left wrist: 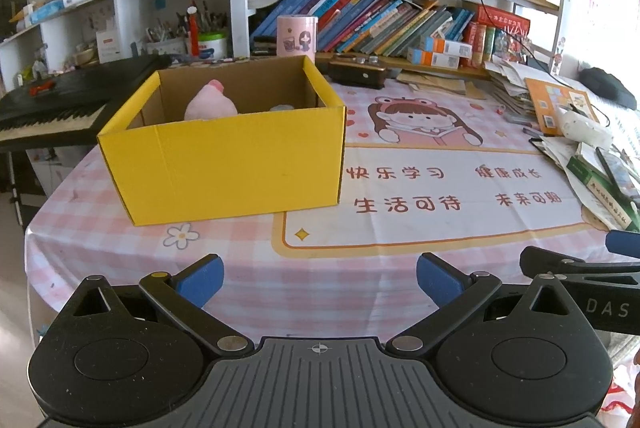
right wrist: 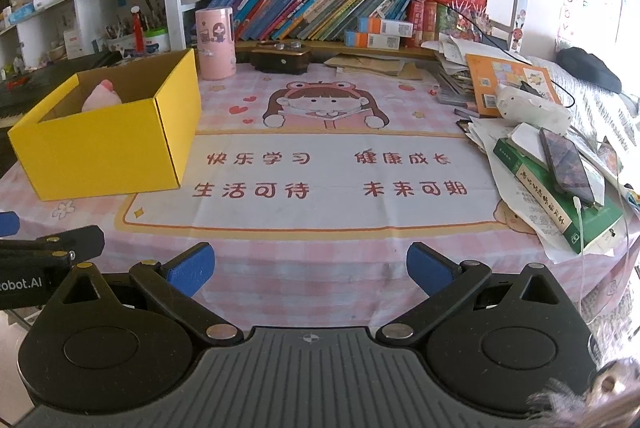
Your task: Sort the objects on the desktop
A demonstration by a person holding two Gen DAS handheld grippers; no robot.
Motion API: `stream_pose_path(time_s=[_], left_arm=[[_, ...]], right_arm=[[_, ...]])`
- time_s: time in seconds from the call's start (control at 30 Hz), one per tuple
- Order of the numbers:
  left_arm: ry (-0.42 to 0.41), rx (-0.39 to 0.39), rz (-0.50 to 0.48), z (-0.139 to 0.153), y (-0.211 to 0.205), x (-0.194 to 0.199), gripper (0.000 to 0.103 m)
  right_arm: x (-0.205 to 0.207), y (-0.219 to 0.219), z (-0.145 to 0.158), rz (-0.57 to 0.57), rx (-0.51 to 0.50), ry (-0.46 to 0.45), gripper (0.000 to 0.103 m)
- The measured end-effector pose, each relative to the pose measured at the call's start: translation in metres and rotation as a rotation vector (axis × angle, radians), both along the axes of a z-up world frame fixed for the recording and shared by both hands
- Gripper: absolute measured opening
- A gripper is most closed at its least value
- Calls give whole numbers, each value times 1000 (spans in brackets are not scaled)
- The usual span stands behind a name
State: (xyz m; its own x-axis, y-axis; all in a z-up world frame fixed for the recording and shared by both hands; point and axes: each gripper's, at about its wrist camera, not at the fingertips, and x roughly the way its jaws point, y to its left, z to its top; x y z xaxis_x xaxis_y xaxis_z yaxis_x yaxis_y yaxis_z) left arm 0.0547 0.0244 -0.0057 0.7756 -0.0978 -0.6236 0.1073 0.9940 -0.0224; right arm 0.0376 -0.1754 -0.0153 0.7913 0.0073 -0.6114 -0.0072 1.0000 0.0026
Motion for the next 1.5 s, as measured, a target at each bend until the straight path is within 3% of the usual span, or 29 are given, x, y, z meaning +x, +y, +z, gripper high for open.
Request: stream_pose_path(time_s=[1.5], left_arm=[[7,5,-25,-2,-3,-1,103]], right_arm=[[-1,0,-2,-2,-3,12,103]])
